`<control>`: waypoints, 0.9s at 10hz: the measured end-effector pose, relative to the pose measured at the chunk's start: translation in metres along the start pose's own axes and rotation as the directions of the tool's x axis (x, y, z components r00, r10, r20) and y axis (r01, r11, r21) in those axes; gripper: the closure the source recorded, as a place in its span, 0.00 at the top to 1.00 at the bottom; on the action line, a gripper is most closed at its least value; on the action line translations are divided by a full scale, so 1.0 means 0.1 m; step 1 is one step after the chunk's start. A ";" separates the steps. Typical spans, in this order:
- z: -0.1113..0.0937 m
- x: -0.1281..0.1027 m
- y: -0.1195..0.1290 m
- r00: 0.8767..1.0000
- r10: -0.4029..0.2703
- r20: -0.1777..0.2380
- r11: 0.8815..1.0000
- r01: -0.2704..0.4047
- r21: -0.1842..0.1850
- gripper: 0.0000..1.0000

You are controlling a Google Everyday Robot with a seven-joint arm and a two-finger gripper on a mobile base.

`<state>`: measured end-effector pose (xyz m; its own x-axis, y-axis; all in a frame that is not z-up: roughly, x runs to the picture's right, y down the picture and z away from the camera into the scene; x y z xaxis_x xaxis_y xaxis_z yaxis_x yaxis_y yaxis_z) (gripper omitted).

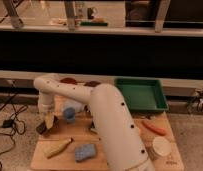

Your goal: Wipe red bowl with eraser

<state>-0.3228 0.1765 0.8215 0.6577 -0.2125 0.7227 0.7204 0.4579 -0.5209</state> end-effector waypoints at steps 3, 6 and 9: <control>-0.21 -0.19 -0.19 0.999 -0.049 -0.010 0.999 0.049 0.018 0.00; -0.21 -0.17 -0.18 0.999 -0.045 -0.010 0.999 0.045 0.018 0.00; -0.21 -0.16 -0.17 0.999 -0.046 -0.011 0.999 0.046 0.018 0.00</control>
<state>-0.3416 0.1541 0.8094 0.6266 -0.2429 0.7405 0.7457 0.4628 -0.4793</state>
